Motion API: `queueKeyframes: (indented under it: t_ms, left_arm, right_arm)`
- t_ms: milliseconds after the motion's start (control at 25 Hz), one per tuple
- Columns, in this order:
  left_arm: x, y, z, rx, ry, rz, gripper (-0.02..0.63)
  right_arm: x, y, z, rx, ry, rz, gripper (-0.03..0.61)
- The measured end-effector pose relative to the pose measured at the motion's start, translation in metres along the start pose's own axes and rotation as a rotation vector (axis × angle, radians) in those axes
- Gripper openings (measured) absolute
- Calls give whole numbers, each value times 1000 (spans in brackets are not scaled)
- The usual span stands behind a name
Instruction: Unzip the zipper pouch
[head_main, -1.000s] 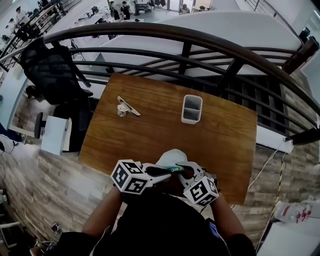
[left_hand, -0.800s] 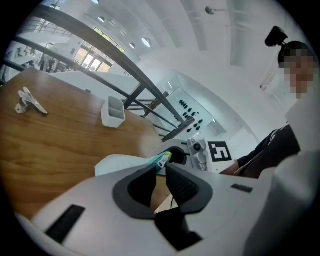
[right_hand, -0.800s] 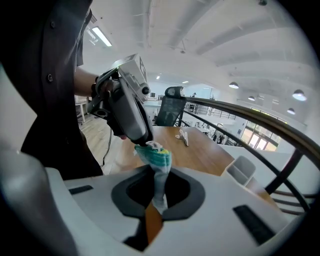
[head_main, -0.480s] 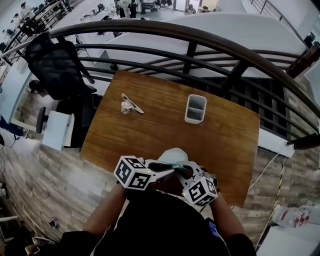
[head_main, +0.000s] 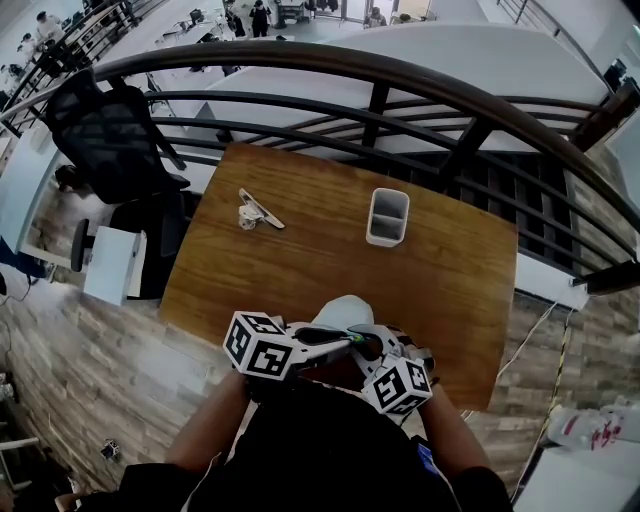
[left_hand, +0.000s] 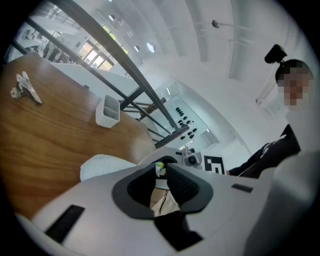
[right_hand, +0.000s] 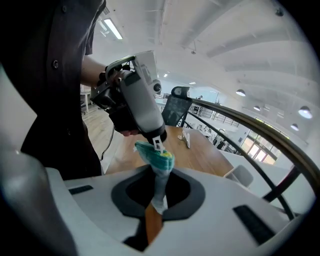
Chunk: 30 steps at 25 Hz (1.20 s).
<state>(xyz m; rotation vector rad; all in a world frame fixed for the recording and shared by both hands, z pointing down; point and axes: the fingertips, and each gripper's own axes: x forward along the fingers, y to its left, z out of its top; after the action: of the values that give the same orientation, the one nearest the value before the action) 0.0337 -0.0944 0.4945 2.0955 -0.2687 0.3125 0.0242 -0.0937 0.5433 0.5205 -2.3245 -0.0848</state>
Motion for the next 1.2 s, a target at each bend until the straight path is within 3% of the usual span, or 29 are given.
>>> queueKeyframes:
  t_ms: [440,640,880,1200]
  left_arm:
    - [6,2,-2,28,36,20,52]
    - [8,4,0,9,27,24,16]
    - [13,2,4,46,51,30,14]
    - [23,1,10,74,73,35,14]
  right_arm:
    - [1,-3,-5,36,-2,5,9]
    - [-3,-2,-5,44,-17,16,54]
    - [-14,-6,-6,11,-1,2,80]
    - [-29,-15,-9,54,-25,-21,114]
